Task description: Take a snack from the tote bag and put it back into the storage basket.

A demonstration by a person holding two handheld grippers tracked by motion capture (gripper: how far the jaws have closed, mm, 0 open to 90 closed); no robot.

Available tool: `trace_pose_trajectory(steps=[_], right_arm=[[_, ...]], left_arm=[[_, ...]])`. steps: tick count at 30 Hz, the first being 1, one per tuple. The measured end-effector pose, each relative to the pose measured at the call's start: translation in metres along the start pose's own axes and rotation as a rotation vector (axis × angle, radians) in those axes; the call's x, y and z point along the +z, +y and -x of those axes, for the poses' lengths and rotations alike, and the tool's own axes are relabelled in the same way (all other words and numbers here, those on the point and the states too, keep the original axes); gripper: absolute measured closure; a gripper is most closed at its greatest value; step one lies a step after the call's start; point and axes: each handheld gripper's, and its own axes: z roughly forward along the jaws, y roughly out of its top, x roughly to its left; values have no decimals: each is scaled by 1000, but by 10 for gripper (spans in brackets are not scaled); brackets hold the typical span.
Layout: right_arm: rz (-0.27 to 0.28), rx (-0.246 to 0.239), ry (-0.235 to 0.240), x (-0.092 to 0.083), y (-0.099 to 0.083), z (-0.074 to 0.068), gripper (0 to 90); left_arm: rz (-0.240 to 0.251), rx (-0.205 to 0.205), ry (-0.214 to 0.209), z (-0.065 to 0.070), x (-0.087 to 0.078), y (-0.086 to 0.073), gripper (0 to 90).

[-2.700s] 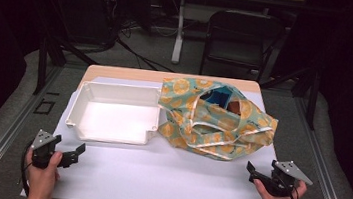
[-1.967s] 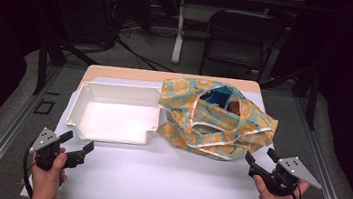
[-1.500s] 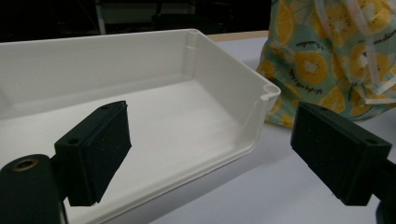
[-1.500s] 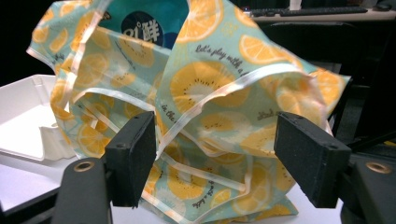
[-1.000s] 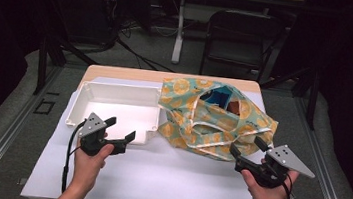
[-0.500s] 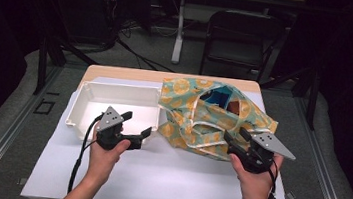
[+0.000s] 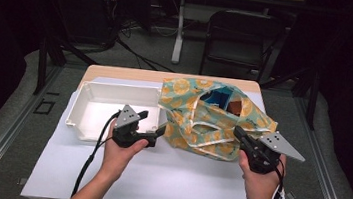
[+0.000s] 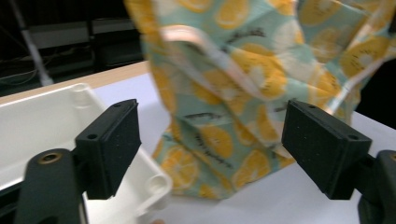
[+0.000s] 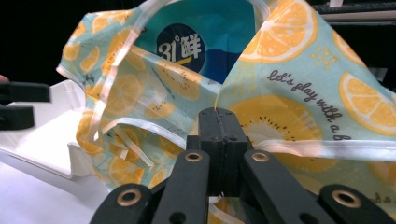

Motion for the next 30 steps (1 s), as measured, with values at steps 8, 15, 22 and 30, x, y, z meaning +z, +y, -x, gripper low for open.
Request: trace_pose_trajectory(steps=[8, 15, 22, 30], right_arm=[[37, 2, 38, -2, 11, 2, 900], [44, -8, 60, 1, 14, 1, 900], [54, -36, 64, -2, 14, 3, 900], [57, -46, 48, -4, 17, 8, 900]], left_arm=[[-25, 67, -47, 31, 23, 4, 249], [-56, 90, -25, 52, 44, 10, 294], [-75, 90, -97, 46, 46, 12, 785], [-37, 109, -136, 42, 35, 22, 900]])
